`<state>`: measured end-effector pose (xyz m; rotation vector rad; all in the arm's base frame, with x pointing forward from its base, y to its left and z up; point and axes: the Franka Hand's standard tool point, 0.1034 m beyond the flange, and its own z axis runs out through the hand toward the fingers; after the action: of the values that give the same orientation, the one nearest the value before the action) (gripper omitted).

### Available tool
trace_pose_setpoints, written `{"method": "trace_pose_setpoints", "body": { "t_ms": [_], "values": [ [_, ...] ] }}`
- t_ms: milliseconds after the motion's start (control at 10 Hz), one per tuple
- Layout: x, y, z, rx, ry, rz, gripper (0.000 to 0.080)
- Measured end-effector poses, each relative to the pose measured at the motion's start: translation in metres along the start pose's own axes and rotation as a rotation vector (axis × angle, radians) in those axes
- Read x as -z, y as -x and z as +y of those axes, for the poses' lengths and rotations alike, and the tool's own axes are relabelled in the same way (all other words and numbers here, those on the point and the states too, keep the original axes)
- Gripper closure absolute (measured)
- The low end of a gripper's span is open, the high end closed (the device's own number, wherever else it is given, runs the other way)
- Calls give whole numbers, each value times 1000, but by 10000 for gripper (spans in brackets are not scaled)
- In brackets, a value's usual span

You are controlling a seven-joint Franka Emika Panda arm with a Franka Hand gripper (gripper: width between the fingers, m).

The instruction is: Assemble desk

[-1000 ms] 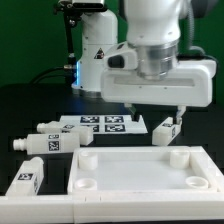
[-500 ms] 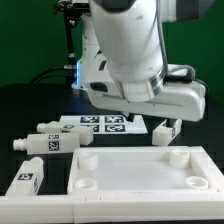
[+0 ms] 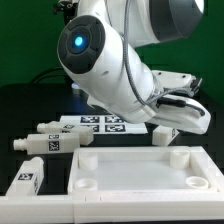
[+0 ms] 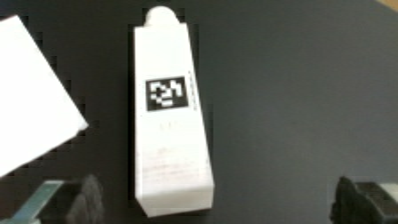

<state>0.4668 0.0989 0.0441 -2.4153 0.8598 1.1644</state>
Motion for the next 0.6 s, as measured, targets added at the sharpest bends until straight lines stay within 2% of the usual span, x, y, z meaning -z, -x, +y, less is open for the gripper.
{"method": "trace_pose_setpoints", "body": {
  "t_ms": [100, 200, 300, 400, 600],
  "values": [
    [-1, 0, 1, -2, -2, -2, 151],
    [-7, 1, 1, -38, -52, -36, 151],
    [-14, -1, 3, -88, -83, -65, 151],
    [-16, -3, 3, -96, -94, -73, 151],
    [-16, -4, 4, -96, -91, -72, 151]
  ]
}}
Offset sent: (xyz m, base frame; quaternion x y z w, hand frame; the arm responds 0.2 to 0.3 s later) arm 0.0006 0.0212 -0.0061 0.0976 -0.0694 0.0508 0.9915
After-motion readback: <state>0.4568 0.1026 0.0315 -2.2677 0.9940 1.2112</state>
